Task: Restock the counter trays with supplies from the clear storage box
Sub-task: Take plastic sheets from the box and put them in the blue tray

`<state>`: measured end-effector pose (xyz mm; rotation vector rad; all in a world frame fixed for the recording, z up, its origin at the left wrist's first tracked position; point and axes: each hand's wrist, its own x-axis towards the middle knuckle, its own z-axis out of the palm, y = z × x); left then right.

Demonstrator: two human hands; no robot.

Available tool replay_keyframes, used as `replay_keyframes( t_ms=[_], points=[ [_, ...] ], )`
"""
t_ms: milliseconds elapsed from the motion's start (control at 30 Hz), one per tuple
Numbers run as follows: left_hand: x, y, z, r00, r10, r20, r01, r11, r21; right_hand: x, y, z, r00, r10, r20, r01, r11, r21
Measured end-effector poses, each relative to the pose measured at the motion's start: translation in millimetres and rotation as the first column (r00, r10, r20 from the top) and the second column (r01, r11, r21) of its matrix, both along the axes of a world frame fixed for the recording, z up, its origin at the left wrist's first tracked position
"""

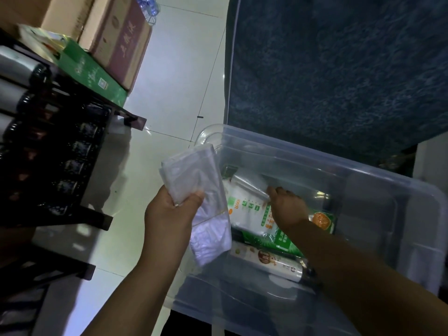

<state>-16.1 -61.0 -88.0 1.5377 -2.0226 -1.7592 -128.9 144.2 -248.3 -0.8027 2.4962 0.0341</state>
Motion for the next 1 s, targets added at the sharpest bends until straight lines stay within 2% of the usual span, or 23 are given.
replay_keyframes(
  t_ms=[67,133,233,300,367,400,467,600,700,867,933,1000],
  points=[
    [0,0,7,1.0,0.006,-0.018,-0.006,1.0,0.021,3,0,13,0.999,-0.046,0.022,0.046,0.999,0.016],
    [1,0,17,0.999,0.007,-0.037,-0.005,0.999,0.044,8,-2,32,0.98,-0.177,0.094,0.177,0.984,0.007],
    [5,-1,35,0.997,-0.004,-0.075,0.011,0.996,0.087,19,-1,76,0.879,-0.374,0.296,0.408,0.911,-0.061],
    [9,-1,49,0.995,-0.03,-0.094,0.041,0.992,0.122,30,2,114,0.74,-0.466,0.485,0.607,0.773,-0.183],
    [13,0,64,0.992,-0.051,-0.114,0.069,0.984,0.165,42,6,159,0.579,-0.477,0.661,0.776,0.572,-0.266],
    [16,0,71,0.991,-0.058,-0.123,0.08,0.98,0.184,48,7,182,0.522,-0.451,0.724,0.823,0.489,-0.288],
    [20,1,88,0.988,-0.07,-0.139,0.099,0.971,0.218,62,6,223,0.471,-0.386,0.794,0.867,0.371,-0.333],
    [24,11,125,0.984,-0.103,-0.148,0.144,0.941,0.306,92,-3,285,0.445,-0.215,0.869,0.892,0.193,-0.409],
    [25,25,150,0.976,-0.174,-0.134,0.212,0.903,0.373,120,-10,316,0.46,-0.183,0.869,0.885,0.167,-0.434],
    [41,57,186,0.967,-0.199,-0.156,0.252,0.804,0.538,161,1,345,0.513,-0.405,0.757,0.846,0.089,-0.525],
    [50,72,195,0.961,-0.213,-0.177,0.277,0.742,0.61,178,13,358,0.549,-0.495,0.674,0.81,0.115,-0.575],
    [59,88,203,0.926,-0.302,-0.225,0.375,0.692,0.617,194,26,369,0.6,-0.55,0.581,0.759,0.162,-0.631]
  ],
)
